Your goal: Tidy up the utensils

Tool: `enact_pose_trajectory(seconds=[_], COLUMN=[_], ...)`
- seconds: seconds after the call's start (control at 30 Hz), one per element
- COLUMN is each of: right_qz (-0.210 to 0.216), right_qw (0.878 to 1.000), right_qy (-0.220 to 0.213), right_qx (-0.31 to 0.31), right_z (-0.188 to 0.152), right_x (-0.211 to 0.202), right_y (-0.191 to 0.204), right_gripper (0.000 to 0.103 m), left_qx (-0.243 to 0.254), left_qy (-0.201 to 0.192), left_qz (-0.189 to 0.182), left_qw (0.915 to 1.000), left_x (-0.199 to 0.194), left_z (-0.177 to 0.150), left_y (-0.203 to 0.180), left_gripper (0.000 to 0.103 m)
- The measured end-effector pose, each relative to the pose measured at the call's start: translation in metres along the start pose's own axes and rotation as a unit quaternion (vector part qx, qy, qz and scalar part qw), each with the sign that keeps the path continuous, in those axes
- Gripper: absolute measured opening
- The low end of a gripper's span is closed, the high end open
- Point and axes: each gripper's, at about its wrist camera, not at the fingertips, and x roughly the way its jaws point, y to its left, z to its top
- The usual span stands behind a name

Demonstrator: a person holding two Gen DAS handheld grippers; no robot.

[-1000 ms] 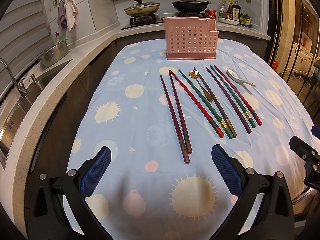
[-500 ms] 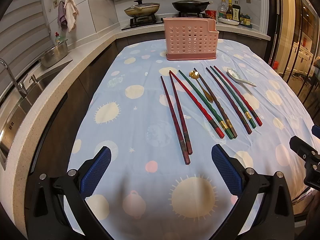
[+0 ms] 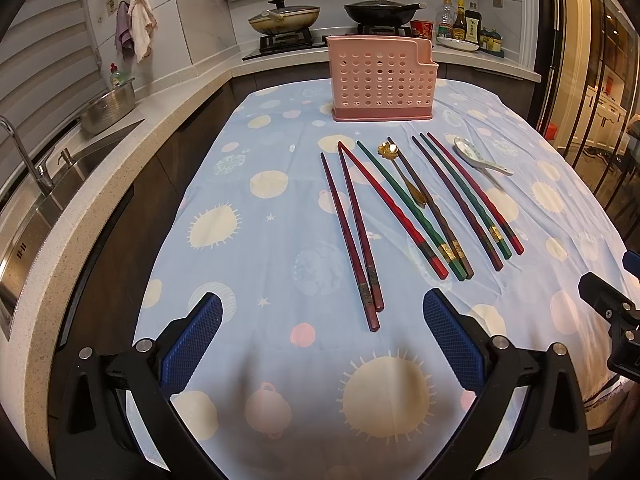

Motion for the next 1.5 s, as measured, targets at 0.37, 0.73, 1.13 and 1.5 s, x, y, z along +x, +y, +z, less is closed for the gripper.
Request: enact_pose_trajectory(seconds=[0.37,0.73,1.13,1.5], right_qz=[-0.006,-0.012,-0.01,-0.004], right_qw=[1.0,1.0,1.0,0.999], right_qy=[0.01,0.013,0.022,0.031], right_qx=[0.008,0.011,0.018,0.015], right_z=[0.001,0.012,0.027,0.034], right_x=[0.009,0.026,0.045,0.057], right_y=[-0.009,-0.015,-0.015,-0.01], right_gripper=[0.096,0.096,0.096,0.096], left_qx=[-0.026,-0.03,-0.024,-0.017], left_qy=[0.048,0.049,0.063,0.078], left_qz=[-0.032,-0.005,-0.01,-0.02], left_qw=[0.998,0.9983,0.9977,0.9966], left_x=[0.029,0.053,0.093,0.111], left_z=[0.001,0.012,0.036,0.037], left_y=[0.019,0.033,0.028,0.025], left_gripper=[0.096,0.096,0.091,0.082])
